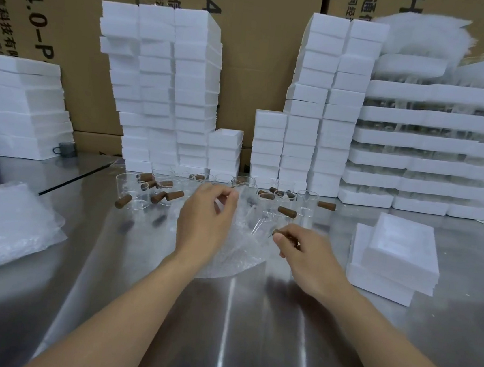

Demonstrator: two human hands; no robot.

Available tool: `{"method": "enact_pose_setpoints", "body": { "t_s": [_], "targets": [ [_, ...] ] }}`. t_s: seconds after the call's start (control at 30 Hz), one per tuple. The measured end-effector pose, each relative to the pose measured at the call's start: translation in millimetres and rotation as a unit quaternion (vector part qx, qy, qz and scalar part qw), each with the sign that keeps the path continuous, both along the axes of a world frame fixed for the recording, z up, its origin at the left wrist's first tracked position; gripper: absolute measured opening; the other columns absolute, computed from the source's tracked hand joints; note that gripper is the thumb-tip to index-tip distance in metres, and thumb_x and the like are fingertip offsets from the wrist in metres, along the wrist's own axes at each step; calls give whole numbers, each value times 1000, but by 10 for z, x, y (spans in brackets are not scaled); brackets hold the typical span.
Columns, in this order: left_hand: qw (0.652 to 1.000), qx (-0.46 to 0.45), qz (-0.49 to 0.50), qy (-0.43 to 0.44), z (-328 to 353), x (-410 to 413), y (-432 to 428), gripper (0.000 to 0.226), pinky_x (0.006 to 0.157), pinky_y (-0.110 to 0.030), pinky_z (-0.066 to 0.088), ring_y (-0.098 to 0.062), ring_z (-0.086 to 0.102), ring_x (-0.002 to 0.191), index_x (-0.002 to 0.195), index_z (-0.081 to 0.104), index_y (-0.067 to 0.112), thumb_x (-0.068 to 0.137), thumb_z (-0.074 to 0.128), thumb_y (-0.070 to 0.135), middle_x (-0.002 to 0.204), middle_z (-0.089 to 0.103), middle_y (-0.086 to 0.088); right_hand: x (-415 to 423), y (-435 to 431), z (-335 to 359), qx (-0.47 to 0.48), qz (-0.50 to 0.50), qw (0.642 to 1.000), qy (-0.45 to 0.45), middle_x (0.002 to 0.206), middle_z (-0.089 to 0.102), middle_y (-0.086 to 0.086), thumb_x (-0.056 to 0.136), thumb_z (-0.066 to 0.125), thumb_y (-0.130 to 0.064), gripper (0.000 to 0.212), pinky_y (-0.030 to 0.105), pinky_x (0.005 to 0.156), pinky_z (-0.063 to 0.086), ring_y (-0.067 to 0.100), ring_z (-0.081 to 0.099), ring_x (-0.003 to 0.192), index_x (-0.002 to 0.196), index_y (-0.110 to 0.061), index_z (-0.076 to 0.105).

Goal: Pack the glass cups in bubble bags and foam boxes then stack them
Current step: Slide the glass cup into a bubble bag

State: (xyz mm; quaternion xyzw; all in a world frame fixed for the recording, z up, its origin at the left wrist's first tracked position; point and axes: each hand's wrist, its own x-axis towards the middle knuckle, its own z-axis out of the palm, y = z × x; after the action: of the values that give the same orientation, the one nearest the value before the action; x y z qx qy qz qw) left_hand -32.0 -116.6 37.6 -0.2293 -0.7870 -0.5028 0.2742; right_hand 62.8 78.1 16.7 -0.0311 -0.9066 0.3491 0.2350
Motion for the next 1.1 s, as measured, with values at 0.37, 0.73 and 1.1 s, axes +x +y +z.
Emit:
{"method": "enact_pose_setpoints", "body": {
  "t_s": [0.37,0.73,1.1],
  "targets": [
    [972,-112,-71,192,-98,449,315,17,78,-30,49,-8,56,89,101,77,27,103,64,38,93,61,15,13,-61,-29,32,13,999,39,83,71,-17,103,55,-37,18,29,71,50,5,61,70,106,-40,73],
    [976,-55,6,209,5,401,231,12,87,-37,51,-13,49,110,104,77,27,104,67,34,110,56,12,-14,-79,-3,-135,103,983,65,83,73,-12,100,67,-25,13,28,77,46,5,58,74,99,-24,80],
    [960,-126,-57,243,-69,527,347,8,99,-39,39,-14,53,125,102,78,34,101,71,37,126,61,13,0,-150,22,-277,109,954,41,91,80,-2,92,65,-21,18,17,76,54,2,72,81,90,-23,83]
  ]
}}
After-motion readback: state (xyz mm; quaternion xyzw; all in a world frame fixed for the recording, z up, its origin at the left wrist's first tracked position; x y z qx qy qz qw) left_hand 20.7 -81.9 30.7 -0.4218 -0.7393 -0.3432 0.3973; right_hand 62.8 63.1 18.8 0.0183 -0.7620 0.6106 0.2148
